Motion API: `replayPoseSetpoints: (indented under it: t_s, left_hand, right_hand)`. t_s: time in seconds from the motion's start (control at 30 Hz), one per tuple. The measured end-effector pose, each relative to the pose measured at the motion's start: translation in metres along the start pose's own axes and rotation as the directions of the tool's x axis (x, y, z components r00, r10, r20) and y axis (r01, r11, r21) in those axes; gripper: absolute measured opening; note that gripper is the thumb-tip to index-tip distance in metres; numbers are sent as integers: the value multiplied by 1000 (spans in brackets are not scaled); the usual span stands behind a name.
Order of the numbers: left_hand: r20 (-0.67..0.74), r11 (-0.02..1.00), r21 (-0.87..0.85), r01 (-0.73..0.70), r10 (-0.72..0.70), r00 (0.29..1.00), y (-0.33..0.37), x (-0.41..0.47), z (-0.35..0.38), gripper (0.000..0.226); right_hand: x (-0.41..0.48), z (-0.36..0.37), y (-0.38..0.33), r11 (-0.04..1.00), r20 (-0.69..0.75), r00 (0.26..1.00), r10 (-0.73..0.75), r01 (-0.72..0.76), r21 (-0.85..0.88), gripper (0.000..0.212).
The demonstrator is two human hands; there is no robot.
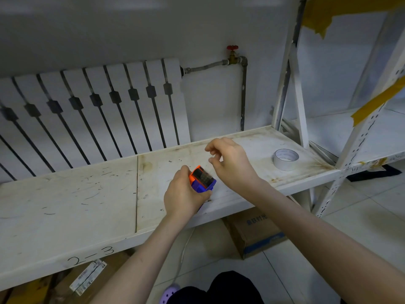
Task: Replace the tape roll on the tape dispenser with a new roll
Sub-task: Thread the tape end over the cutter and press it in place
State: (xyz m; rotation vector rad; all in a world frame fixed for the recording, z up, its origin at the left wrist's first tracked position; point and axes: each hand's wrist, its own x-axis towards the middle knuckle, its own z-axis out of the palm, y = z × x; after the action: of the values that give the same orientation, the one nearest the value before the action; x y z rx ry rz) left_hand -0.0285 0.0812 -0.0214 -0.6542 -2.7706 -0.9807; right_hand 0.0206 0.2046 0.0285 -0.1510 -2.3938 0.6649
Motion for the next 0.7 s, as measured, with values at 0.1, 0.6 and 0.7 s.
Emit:
replayPoseSetpoints:
  t_s: [0.1, 0.6, 0.7]
  left_hand:
    - [69, 999, 42, -1, -2, 998, 2, 2, -1, 53]
    - [24, 1000, -8, -25, 25, 999, 9, -8, 1, 53]
    - [54, 1000, 15, -11, 10, 998, 8, -7, 3, 55]
  right_hand:
    - [-1, 1, -1, 996, -10, 996, -91, 91, 1, 20]
    - [6, 2, 17, 972, -71, 981, 182, -168, 161, 23]
    - [3, 0, 11, 993, -75, 997, -2, 11, 115, 21]
